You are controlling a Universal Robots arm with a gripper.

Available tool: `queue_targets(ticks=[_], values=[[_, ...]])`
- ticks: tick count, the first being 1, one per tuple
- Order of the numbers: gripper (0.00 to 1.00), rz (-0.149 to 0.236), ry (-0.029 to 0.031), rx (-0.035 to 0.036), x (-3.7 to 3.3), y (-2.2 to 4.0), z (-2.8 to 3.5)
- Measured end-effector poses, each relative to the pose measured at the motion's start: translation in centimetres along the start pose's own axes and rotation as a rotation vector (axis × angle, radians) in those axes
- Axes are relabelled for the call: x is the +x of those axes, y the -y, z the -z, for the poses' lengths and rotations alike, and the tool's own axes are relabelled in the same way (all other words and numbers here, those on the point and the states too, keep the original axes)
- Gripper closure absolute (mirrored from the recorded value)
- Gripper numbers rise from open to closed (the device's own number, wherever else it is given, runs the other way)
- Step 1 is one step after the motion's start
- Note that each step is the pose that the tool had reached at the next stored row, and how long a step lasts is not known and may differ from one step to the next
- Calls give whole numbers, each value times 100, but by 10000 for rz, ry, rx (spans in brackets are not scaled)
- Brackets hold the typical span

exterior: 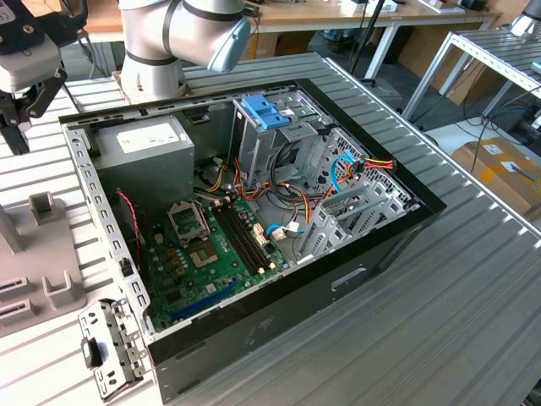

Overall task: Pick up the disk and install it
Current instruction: 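Reach for the disk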

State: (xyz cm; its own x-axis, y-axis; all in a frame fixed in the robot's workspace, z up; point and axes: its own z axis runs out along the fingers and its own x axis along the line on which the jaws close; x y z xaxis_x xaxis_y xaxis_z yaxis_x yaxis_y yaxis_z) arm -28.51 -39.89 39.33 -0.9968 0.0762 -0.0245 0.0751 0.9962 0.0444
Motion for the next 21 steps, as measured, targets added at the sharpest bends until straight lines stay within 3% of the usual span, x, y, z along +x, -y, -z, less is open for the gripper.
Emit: queue_targets(ticks=[21], values=[[89,0,0,0,230,17,6]])
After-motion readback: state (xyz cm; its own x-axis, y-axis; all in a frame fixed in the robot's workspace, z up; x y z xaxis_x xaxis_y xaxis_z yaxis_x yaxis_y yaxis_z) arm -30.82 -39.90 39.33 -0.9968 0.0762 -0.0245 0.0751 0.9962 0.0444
